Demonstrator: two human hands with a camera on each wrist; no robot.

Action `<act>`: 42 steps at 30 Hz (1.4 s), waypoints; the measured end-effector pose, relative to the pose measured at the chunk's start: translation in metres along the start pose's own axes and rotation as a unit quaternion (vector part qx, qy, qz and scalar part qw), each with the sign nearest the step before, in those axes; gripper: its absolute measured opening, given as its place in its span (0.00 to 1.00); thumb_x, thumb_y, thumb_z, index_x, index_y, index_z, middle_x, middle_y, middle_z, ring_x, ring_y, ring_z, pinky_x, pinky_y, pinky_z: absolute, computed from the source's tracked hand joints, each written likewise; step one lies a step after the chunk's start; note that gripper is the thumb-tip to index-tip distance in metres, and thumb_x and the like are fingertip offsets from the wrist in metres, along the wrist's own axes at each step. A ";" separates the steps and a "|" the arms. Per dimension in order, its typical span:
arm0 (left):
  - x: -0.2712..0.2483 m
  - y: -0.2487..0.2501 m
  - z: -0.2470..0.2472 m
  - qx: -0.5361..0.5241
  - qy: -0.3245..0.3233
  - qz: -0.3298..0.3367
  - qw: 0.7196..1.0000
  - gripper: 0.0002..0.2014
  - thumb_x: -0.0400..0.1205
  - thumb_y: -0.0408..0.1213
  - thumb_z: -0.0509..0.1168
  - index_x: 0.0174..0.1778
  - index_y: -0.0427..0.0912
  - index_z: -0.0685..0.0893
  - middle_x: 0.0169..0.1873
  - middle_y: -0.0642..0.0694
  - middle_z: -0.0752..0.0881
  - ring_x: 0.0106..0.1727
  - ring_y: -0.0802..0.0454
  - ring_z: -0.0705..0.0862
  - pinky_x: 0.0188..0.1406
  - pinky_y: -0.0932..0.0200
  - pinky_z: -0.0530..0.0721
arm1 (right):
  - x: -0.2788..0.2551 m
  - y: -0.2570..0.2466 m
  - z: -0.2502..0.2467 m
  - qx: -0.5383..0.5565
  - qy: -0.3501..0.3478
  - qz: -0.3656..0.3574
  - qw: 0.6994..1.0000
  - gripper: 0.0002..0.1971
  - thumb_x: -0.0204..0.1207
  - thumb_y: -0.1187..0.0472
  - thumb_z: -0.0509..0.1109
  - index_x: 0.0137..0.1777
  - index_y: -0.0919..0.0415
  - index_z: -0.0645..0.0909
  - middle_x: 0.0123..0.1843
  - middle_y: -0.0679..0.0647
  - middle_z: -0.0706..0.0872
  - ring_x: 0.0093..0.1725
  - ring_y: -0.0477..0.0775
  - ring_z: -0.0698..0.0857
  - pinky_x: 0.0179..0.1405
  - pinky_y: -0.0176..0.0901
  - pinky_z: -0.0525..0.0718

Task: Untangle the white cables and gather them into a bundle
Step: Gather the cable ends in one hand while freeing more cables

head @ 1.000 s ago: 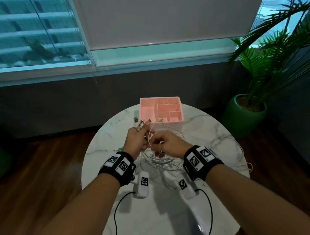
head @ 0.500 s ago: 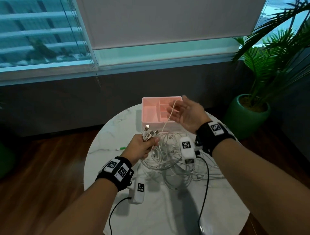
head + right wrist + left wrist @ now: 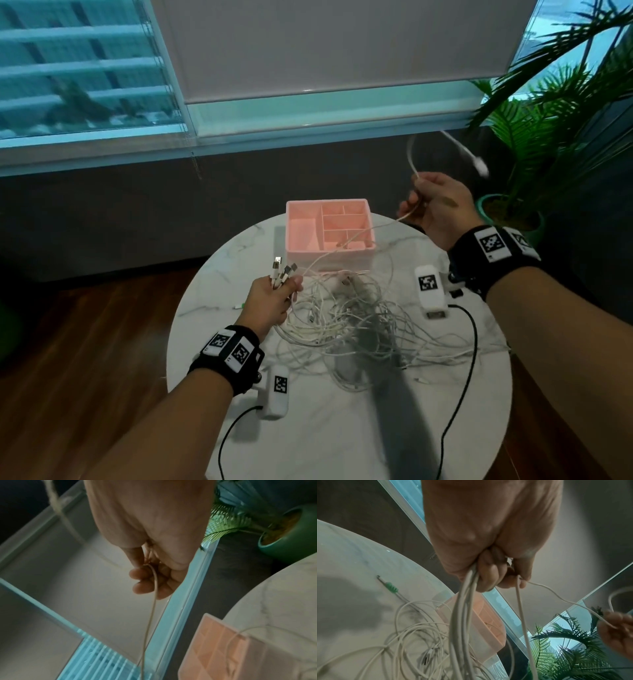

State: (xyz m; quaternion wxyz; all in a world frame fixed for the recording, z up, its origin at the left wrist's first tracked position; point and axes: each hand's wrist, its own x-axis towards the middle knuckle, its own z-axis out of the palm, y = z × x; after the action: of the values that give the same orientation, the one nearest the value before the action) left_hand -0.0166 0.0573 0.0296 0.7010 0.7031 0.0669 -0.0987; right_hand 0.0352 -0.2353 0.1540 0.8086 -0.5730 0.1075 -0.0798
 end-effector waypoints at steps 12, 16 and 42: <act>0.009 0.004 0.004 -0.085 0.038 0.016 0.996 0.19 0.90 0.46 0.63 0.34 0.41 0.76 0.22 0.49 0.62 0.18 0.57 0.58 0.19 0.66 0.54 | -0.013 0.079 -0.164 -0.170 0.300 0.220 0.913 0.11 0.88 0.64 0.57 0.58 0.65 0.80 0.40 0.59 0.80 0.33 0.58 0.83 0.31 0.51 0.81; 0.010 0.009 0.005 -0.096 0.034 0.026 0.994 0.19 0.90 0.47 0.63 0.35 0.42 0.77 0.22 0.50 0.61 0.20 0.57 0.57 0.20 0.64 0.54 | -0.012 0.082 -0.190 -0.380 0.331 0.231 0.832 0.23 0.82 0.64 0.62 0.75 0.73 0.73 0.74 0.71 0.76 0.69 0.72 0.79 0.67 0.60 0.80; 0.003 0.034 -0.011 -0.294 0.075 -0.017 0.953 0.22 0.89 0.47 0.65 0.30 0.49 0.65 0.22 0.52 0.62 0.19 0.58 0.59 0.14 0.65 0.58 | -0.100 0.157 0.053 -0.659 -0.346 -0.103 0.660 0.28 0.86 0.36 0.54 0.39 0.60 0.75 0.35 0.57 0.81 0.36 0.60 0.81 0.37 0.52 0.77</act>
State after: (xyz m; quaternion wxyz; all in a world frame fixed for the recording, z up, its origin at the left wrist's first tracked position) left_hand -0.0051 0.0683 0.0618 0.8680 0.4698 0.1571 -0.0340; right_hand -0.0459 -0.1098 0.0308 0.1856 -0.9495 -0.2150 0.1335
